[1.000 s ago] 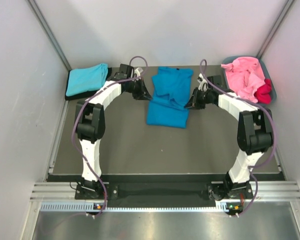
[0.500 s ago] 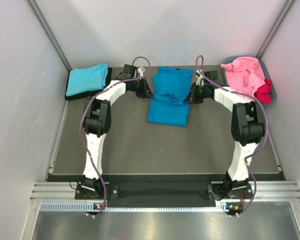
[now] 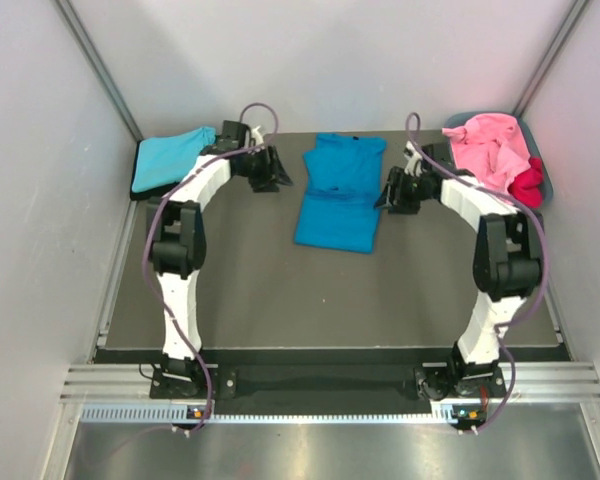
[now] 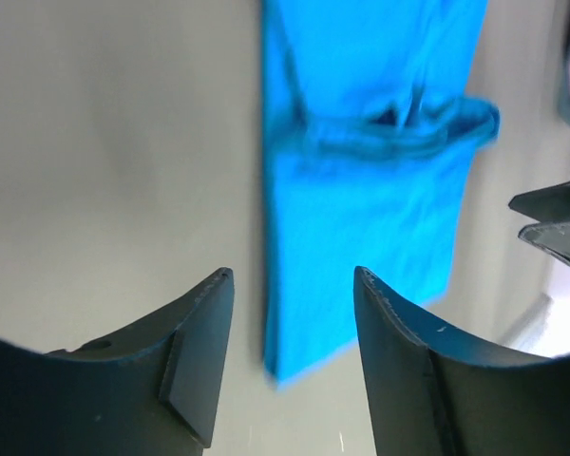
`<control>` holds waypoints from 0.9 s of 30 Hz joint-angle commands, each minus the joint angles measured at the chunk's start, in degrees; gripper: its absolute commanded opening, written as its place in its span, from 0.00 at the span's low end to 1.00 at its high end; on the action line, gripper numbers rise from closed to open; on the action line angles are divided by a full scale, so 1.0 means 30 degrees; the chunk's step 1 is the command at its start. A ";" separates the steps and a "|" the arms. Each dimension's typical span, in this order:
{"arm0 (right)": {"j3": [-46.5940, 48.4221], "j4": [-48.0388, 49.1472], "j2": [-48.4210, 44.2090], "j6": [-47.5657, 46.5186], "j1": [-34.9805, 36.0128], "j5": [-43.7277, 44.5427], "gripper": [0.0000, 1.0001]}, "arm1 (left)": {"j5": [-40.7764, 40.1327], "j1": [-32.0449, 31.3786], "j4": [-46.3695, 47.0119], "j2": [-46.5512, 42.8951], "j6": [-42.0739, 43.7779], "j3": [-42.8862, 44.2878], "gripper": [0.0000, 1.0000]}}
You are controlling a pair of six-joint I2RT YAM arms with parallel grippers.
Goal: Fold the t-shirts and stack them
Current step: Fold the tshirt
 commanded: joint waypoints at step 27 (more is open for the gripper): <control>-0.6262 0.3660 -0.0031 0.5821 0.0523 -0.4636 0.52 | 0.5778 -0.0559 -0.0175 -0.1002 -0.2026 -0.7121 0.55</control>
